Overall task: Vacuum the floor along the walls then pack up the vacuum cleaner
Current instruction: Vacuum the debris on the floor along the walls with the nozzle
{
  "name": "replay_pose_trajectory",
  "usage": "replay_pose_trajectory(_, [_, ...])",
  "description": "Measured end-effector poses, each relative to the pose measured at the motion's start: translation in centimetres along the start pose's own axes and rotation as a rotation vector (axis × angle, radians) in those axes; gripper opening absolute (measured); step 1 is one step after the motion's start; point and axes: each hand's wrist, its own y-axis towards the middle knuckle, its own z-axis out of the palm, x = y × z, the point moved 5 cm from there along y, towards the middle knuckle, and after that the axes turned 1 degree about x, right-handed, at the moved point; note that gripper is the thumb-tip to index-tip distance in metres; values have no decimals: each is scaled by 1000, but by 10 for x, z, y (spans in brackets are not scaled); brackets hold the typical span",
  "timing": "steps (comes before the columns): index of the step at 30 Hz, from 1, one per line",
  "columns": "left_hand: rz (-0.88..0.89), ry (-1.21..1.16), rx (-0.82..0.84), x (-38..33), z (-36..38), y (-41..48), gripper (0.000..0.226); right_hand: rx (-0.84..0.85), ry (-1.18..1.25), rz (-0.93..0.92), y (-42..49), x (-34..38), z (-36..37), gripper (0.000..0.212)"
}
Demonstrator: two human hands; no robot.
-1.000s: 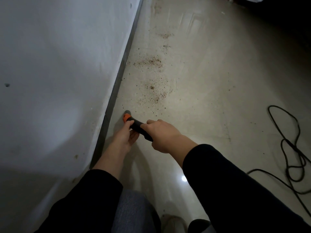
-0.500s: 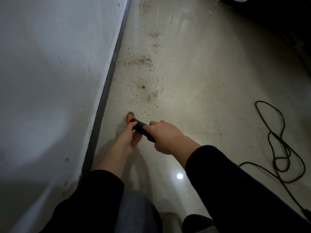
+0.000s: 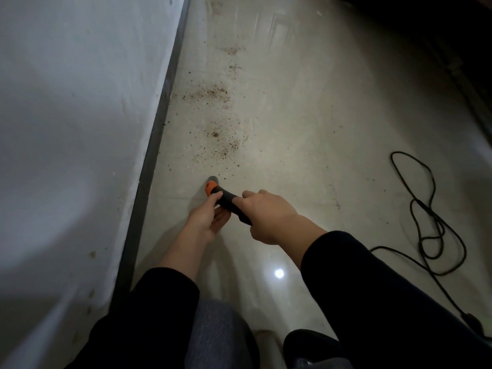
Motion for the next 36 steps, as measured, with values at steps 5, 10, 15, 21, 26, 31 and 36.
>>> replay_pose_trajectory(5, [-12,2,35,6,9,2,33,3,10,30,-5,-10,4,35])
replay_pose_trajectory(10, [-25,16,56,9,16,5,34,-1,16,44,-7,-16,5,36])
replay_pose_trajectory(15, [-34,34,76,9,26,10,37,-9,1,72,-7,-22,6,37])
replay_pose_trajectory(21, [-38,73,88,10,39,17,39,-31,-9,113,-9,-33,8,41])
replay_pose_trajectory(26, [-53,112,108,13,50,18,36,-25,-15,137,-13,-41,6,41])
replay_pose_trajectory(31, [-65,125,114,18,63,19,35,-24,-22,176,-18,-49,4,38])
replay_pose_trajectory(36, [-75,148,131,23,74,19,33,-22,-24,198,-24,-55,2,33])
